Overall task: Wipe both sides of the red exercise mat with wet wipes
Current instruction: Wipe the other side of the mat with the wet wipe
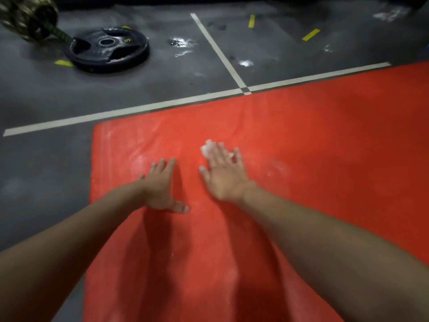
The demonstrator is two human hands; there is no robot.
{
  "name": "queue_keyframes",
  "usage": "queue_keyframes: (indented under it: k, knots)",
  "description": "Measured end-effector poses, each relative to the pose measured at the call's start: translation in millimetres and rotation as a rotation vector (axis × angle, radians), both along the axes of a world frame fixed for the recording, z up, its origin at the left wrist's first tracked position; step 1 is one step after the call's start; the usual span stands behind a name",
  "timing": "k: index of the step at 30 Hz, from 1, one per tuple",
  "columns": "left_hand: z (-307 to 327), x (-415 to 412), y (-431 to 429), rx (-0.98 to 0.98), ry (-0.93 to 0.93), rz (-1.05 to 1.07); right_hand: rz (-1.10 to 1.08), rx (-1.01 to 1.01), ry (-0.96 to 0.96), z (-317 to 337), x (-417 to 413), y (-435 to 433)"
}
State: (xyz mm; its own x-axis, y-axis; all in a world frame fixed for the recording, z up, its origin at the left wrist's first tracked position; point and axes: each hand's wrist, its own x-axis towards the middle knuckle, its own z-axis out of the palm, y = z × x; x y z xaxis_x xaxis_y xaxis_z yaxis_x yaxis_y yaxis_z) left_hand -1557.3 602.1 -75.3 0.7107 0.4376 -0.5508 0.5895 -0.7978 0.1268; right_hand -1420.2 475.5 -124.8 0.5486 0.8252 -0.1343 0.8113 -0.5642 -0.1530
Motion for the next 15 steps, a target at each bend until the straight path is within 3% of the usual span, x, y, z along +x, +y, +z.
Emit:
queue_keyframes:
  k: [3, 5, 11, 15]
  knots:
    - [-9.3, 10.1, -6.4, 0.028, 0.099, -0.020, 0.269, -0.011, 0.002, -5.4, -32.2, 1.1]
    - [-10.2, 9.9, -7.1, 0.042, 0.103, -0.018, 0.321, -0.008, -0.015, -4.8, -23.7, -17.2]
    - [-6.9, 24.2, -32.1, 0.015, 0.059, 0.071, -0.033, -0.048, -0.026, -1.7, 45.5, -105.4]
    - [-6.2, 24.7, -80.0, -0.031, -0.038, -0.064, -0.302, -0.025, 0.053, 1.7, 57.4, -173.0]
